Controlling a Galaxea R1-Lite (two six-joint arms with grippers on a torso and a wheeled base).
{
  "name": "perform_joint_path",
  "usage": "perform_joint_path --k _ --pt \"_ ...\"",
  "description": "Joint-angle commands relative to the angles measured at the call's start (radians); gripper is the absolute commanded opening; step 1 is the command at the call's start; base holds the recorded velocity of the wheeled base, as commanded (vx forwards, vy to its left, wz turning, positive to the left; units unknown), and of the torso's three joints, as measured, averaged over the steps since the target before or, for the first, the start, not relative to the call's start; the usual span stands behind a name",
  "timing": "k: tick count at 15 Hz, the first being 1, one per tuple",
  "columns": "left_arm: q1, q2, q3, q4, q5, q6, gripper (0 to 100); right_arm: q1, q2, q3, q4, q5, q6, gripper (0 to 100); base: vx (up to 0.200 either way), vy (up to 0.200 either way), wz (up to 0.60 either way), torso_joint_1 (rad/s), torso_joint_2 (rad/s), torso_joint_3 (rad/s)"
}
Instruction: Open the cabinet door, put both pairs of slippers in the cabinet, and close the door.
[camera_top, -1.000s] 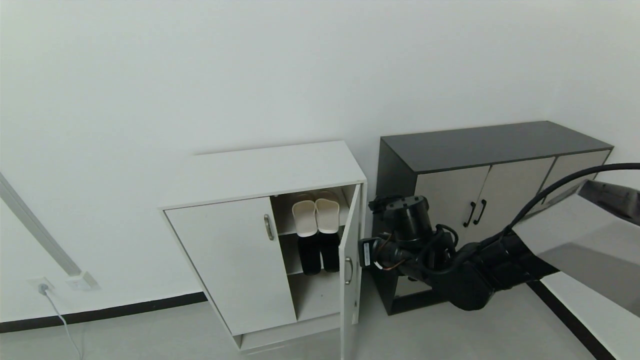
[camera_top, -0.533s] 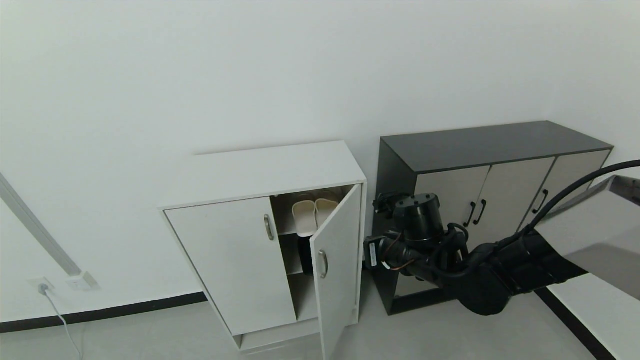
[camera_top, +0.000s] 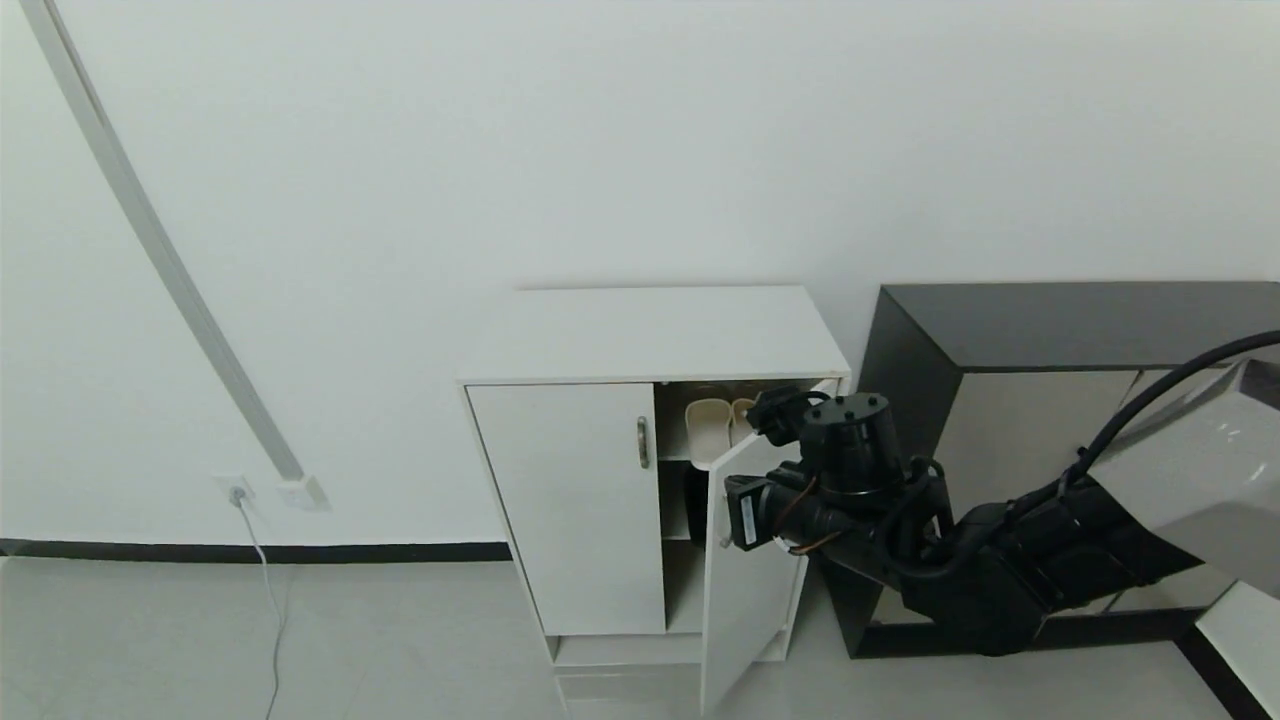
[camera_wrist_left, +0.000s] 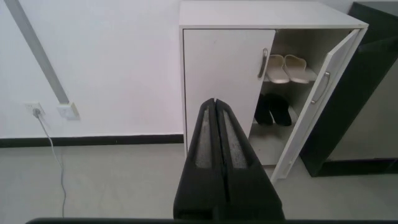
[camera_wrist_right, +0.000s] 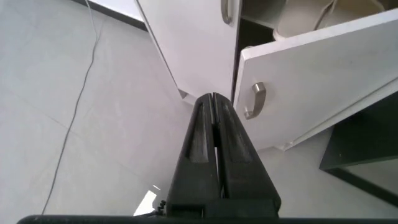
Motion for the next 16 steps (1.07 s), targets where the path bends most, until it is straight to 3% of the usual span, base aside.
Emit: perform_joint_path --k 1,4,9,16 --pt "0.001 0.001 0.0 0.0 0.001 -0.001 0 -0.001 -0.005 0.012 -0.001 -0.003 -0.003 0 0.0 0.0 0.0 0.0 0.0 0.0" --pt "0.001 0.001 0.0 0.0 0.001 -0.001 0 -0.011 -0.022 0.025 0.0 -0.004 -0.003 0 0.0 0.0 0.0 0.0 0.0 0.0" --pt "0.001 0.001 0.0 0.0 0.002 -0.007 0 -0.03 -0.105 0.175 -0.003 -0.004 0.0 0 0.0 0.0 0.0 0.0 0.0 0.0" --pt "0.001 0.001 0.0 0.0 0.004 -0.007 0 -0.034 -0.094 0.353 -0.13 -0.001 0.005 0 0.171 0.0 0.0 0.001 0.0 0.003"
